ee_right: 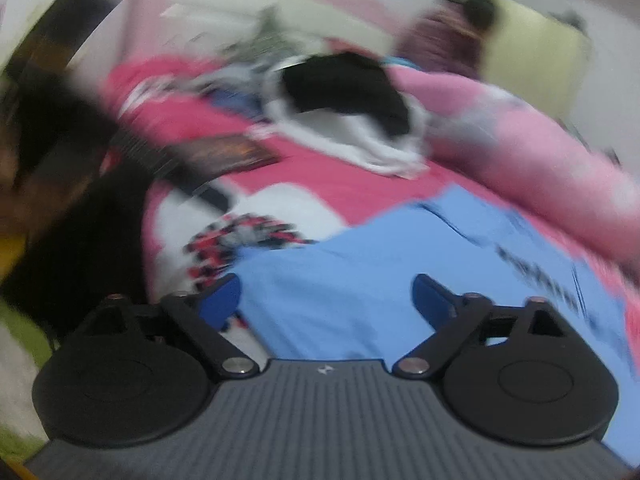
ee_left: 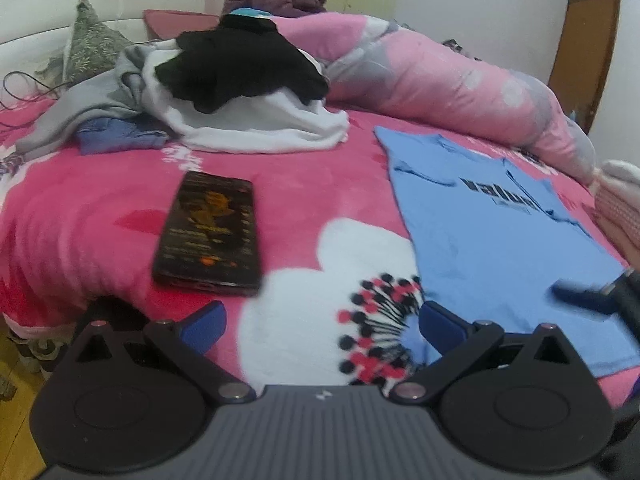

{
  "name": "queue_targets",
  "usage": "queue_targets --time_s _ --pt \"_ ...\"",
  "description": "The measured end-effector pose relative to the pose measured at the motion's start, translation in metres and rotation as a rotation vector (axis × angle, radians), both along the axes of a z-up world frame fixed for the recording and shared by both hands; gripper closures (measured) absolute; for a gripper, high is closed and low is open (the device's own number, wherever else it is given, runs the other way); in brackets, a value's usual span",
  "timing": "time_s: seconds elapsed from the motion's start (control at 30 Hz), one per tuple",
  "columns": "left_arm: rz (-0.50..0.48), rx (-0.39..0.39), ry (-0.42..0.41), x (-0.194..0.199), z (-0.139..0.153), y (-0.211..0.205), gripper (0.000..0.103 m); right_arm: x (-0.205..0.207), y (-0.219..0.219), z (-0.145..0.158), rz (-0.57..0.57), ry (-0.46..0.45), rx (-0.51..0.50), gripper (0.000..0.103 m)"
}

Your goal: Fold clothes

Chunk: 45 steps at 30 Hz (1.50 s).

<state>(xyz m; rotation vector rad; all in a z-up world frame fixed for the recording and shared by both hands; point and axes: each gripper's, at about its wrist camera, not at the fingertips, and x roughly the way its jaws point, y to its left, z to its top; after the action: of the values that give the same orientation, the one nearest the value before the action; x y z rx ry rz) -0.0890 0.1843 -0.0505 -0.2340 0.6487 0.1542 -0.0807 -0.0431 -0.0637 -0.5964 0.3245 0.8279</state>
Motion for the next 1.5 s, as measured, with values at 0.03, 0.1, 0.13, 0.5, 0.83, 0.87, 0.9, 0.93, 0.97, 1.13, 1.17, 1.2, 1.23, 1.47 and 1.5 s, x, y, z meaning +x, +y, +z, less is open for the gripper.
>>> queue_targets --time_s 0.03,0.1,0.13,0.5,0.83,0.87,0.9,0.93,0.97,1.13,1.17,1.2,1.23,1.47,1.5 --pt "0.003 -0.002 -0.007 -0.001 0.001 0.003 0.000 -0.005 0.011 -0.005 0.039 -0.021 -0.047 0.034" --pt "0.005 -0.009 -0.023 -0.002 0.003 0.007 0.001 -0.010 0.023 -0.014 0.076 -0.046 -0.113 0.047" --pt "0.004 -0.018 -0.028 -0.002 0.003 0.009 0.002 -0.012 0.029 -0.019 0.093 -0.058 -0.144 0.050" --pt "-0.078 -0.283 -0.078 0.006 -0.003 0.028 0.011 0.006 0.023 -0.008 0.011 0.054 -0.027 0.098" --pt "-0.241 -0.723 0.040 0.056 -0.028 0.030 0.004 0.008 0.007 0.006 -0.010 0.079 0.156 0.098" --pt "-0.248 -0.736 0.055 0.062 -0.031 0.028 0.004 0.007 0.007 0.006 -0.008 0.078 0.159 0.098" --pt "-0.253 -0.741 0.075 0.067 -0.033 0.025 0.005 0.008 0.006 0.006 -0.008 0.078 0.161 0.098" --pt "-0.257 -0.742 0.096 0.072 -0.035 0.022 0.005 0.008 0.006 0.006 -0.010 0.079 0.163 0.098" --pt "-0.266 -0.743 0.116 0.077 -0.038 0.019 0.007 0.007 0.005 0.006 -0.013 0.080 0.165 0.098" --pt "-0.311 -0.741 0.166 0.093 -0.043 0.004 0.023 0.010 0.001 0.006 -0.014 0.078 0.183 0.098" --pt "-0.319 -0.738 0.175 0.095 -0.044 0.002 0.025 0.011 0.000 0.006 -0.014 0.078 0.186 0.098" --pt "-0.324 -0.736 0.183 0.098 -0.045 0.000 0.030 0.012 0.000 0.005 -0.012 0.078 0.189 0.098" --pt "-0.327 -0.736 0.192 0.100 -0.045 -0.001 0.035 0.012 0.000 0.005 -0.011 0.079 0.192 0.098" --pt "-0.340 -0.690 0.233 0.111 -0.050 -0.013 0.063 0.015 -0.012 0.005 0.007 0.083 0.220 0.096" --pt "-0.344 -0.672 0.238 0.112 -0.050 -0.015 0.068 0.015 -0.015 0.005 0.012 0.086 0.223 0.095"
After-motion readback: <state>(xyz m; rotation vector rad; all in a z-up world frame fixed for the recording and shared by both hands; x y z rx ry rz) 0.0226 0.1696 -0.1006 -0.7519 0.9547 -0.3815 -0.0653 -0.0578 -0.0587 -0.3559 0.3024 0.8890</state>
